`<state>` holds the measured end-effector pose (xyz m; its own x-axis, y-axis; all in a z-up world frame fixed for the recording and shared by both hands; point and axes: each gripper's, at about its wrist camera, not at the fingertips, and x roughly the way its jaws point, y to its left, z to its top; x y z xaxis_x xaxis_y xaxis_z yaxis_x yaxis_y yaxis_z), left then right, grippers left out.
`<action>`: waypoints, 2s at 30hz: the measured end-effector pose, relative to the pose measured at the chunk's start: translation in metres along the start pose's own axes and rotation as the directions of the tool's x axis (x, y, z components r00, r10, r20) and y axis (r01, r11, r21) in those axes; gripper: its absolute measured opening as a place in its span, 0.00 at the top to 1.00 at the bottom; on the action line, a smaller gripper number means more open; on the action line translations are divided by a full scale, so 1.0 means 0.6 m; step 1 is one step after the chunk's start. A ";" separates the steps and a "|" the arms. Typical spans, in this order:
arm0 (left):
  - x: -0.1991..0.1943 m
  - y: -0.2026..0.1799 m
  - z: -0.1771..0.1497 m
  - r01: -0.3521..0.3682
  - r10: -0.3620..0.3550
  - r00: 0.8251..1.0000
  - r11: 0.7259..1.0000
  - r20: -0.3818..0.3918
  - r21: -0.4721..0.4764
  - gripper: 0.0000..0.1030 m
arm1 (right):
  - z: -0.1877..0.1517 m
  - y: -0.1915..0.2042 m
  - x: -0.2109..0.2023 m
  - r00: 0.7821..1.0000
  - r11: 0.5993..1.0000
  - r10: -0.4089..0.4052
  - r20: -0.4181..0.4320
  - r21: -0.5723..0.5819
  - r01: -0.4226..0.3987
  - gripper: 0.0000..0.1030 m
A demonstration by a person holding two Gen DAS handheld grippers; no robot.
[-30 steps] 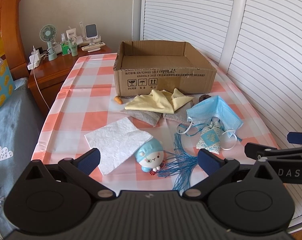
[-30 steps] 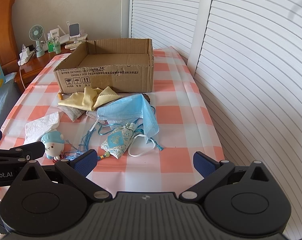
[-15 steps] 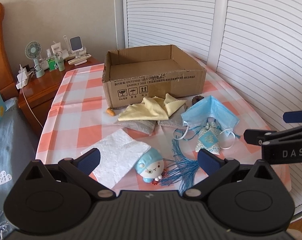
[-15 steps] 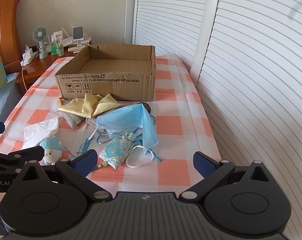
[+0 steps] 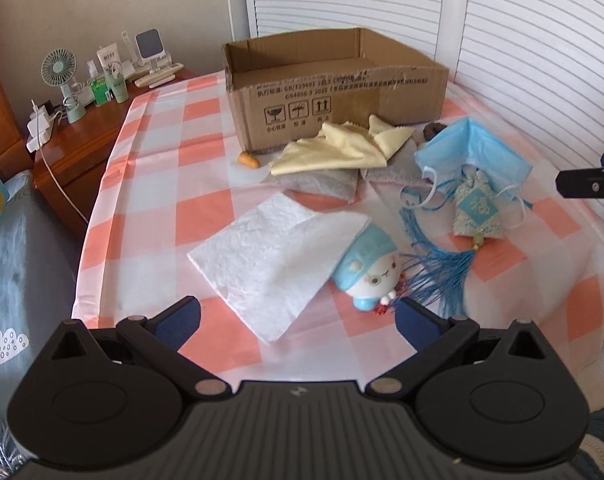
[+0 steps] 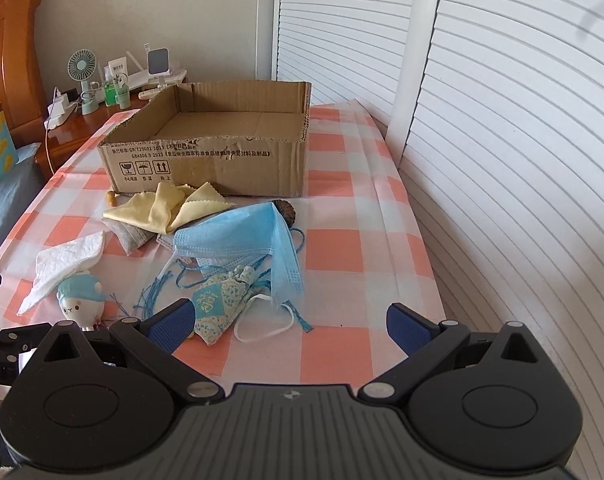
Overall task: Organize soft objects
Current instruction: 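Move the left tool to the white tissue and close on it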
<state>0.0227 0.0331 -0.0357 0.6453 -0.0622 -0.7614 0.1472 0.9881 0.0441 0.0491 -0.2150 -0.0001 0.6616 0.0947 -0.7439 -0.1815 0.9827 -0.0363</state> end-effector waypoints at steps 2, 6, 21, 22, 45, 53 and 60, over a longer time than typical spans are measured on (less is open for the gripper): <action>0.017 0.010 -0.011 -0.006 0.006 0.999 1.000 -0.034 -0.008 0.00 | -0.004 0.001 0.007 1.000 1.000 0.003 -0.007 -0.013 -0.003 0.00; 0.042 0.027 -0.026 -0.007 0.005 0.997 1.000 -0.074 -0.029 0.00 | -0.013 0.000 0.023 0.999 0.999 0.017 -0.027 -0.035 -0.018 0.00; 0.070 0.058 -0.036 0.064 -0.065 0.996 0.997 -0.058 -0.031 0.00 | -0.042 0.005 0.076 0.992 0.991 0.102 -0.073 -0.081 -0.108 0.00; 0.071 0.061 -0.034 0.072 -0.073 0.995 0.997 -0.066 -0.025 0.00 | -0.045 0.007 0.078 0.992 0.990 0.104 -0.075 -0.086 -0.111 0.00; 0.066 0.086 0.030 0.155 -0.151 0.988 0.958 -0.034 0.243 0.02 | -0.058 0.004 0.092 0.989 0.989 0.121 -0.086 -0.070 -0.127 0.00; 0.118 0.108 0.055 0.201 -0.193 0.980 0.955 -0.055 0.220 0.05 | -0.052 0.009 0.083 0.991 0.989 0.108 -0.082 -0.091 -0.116 0.00; 0.169 0.132 0.079 0.230 -0.220 0.973 0.954 -0.076 0.194 0.06 | -0.046 0.025 0.067 0.993 0.983 0.103 -0.066 -0.143 -0.111 0.00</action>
<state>0.1354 0.0983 -0.0789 0.5386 -0.2668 -0.7992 0.4342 0.9008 -0.0081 0.0530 -0.2008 -0.0489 0.5903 0.1843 -0.7859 -0.3561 0.9332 -0.0486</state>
